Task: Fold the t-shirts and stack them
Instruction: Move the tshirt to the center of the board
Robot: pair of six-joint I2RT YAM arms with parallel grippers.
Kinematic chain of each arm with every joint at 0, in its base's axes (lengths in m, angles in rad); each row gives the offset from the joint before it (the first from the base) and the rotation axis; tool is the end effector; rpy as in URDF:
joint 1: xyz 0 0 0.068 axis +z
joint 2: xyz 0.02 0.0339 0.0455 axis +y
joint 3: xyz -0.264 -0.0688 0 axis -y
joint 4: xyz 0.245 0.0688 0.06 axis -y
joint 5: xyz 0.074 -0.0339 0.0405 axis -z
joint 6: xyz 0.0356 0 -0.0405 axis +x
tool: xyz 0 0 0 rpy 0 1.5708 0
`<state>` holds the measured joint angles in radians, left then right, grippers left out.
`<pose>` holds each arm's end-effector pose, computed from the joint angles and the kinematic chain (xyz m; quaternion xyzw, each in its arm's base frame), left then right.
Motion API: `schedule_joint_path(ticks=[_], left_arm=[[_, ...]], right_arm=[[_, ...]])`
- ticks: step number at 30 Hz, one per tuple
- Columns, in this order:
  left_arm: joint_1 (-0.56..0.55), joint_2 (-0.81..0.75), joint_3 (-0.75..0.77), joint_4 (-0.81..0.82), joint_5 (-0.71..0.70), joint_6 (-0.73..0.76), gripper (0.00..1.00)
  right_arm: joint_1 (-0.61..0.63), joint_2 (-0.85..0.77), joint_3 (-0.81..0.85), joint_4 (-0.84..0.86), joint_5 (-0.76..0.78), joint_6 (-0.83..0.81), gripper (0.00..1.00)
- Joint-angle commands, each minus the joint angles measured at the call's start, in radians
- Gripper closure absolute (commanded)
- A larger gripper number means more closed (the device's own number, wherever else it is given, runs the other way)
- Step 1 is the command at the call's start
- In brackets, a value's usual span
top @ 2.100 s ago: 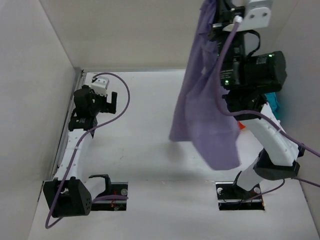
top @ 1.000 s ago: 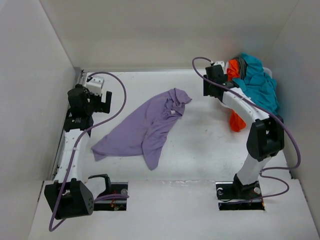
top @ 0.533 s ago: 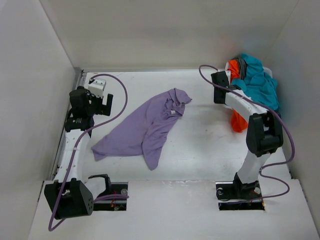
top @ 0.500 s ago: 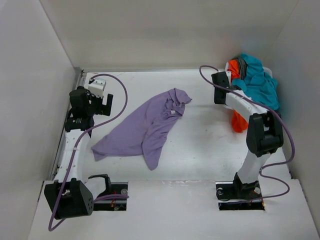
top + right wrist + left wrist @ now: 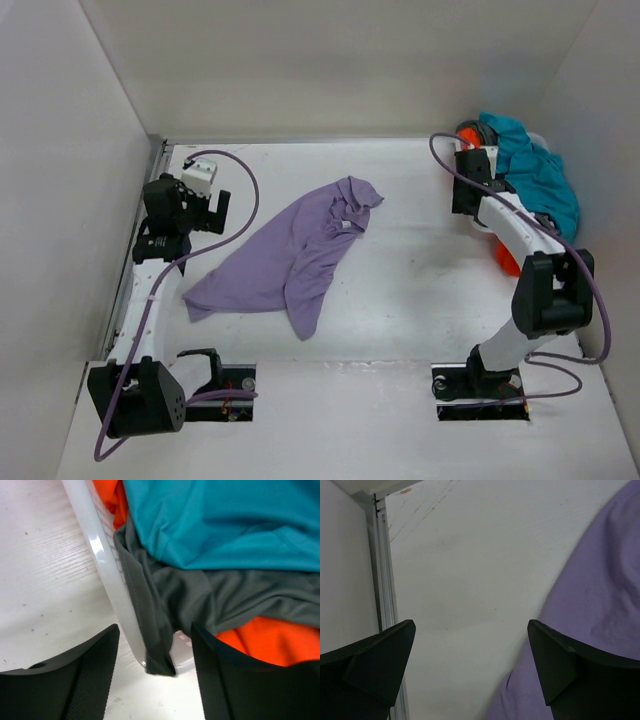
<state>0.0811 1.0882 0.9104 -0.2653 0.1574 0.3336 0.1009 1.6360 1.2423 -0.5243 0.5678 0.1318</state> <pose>0.2475 0.0145 0.3163 0.1478 0.8306 0.0447 0.5351 0.3498 0.0162 0.2557 0.1038 0.9078 -0.2278 0.3365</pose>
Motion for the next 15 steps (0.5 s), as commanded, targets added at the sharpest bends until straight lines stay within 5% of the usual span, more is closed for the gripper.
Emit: schedule_joint_path(ticks=[1, 6, 15], left_arm=[[-0.016, -0.013, -0.022, -0.008, -0.001, 0.037, 0.0], [-0.062, -0.008, -0.024, -0.145, 0.027, 0.146, 0.0], [-0.243, -0.022, -0.153, -0.414, 0.051, 0.328, 0.0]], right_arm=[[0.044, -0.131, 0.026, 0.035, 0.046, -0.046, 0.3], [0.206, -0.247, 0.098, 0.029, 0.104, -0.083, 0.0], [0.682, -0.353, -0.084, 0.122, -0.104, 0.078, 0.0]])
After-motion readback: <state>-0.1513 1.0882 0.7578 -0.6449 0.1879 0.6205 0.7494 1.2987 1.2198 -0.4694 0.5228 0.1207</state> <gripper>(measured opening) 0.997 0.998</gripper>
